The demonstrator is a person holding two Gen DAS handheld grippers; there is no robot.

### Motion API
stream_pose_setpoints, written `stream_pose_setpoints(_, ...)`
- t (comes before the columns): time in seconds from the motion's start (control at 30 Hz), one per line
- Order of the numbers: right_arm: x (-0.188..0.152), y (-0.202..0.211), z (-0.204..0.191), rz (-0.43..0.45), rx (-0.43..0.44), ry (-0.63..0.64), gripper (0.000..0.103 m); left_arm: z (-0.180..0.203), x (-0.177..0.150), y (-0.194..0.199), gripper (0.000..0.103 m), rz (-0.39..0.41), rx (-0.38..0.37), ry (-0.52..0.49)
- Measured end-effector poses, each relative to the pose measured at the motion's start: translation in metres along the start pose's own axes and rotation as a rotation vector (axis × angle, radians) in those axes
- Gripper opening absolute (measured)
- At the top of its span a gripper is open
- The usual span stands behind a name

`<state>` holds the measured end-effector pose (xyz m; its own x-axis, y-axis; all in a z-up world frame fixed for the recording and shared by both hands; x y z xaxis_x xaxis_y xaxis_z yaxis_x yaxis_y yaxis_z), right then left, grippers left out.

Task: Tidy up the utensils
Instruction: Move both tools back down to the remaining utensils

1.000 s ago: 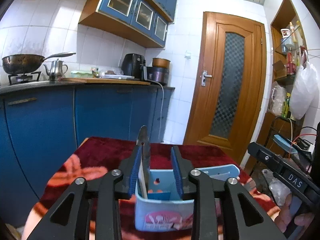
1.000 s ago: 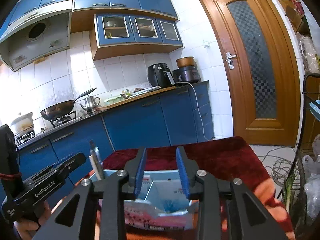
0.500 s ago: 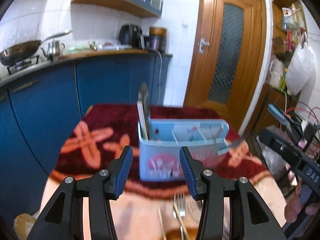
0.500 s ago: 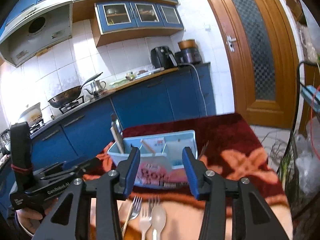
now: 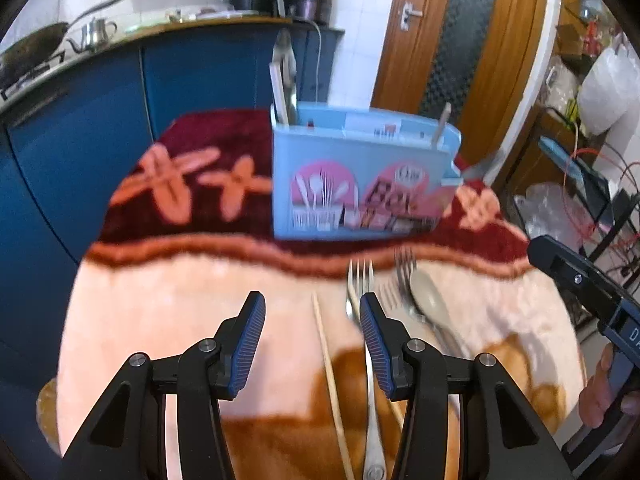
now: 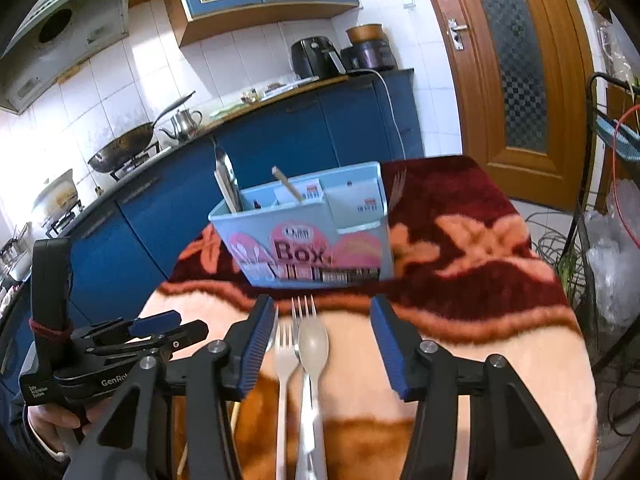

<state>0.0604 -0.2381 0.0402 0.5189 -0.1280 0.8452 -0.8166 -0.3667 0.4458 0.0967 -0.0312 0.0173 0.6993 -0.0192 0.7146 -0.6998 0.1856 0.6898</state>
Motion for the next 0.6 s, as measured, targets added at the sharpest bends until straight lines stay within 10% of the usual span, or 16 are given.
stream_pose_setpoints(0.6, -0.030, -0.005, 0.020, -0.079, -0.001, -0.073, 0.054, 0.010, -0.047, -0.023, 0.055, -0.184, 0.047, -0.110)
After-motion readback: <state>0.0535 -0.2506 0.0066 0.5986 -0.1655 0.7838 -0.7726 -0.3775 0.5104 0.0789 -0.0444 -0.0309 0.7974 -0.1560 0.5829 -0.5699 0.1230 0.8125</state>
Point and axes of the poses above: each gripper's, at about its wrist camera, not at the fingertips, and y roughly against the way its jaws point, z to its right, x to its top, the point moved 2 cm from there along -y, roughly the way its jaws point, and after that the axes turned 4 degrees about z, right-handed, at the moved point
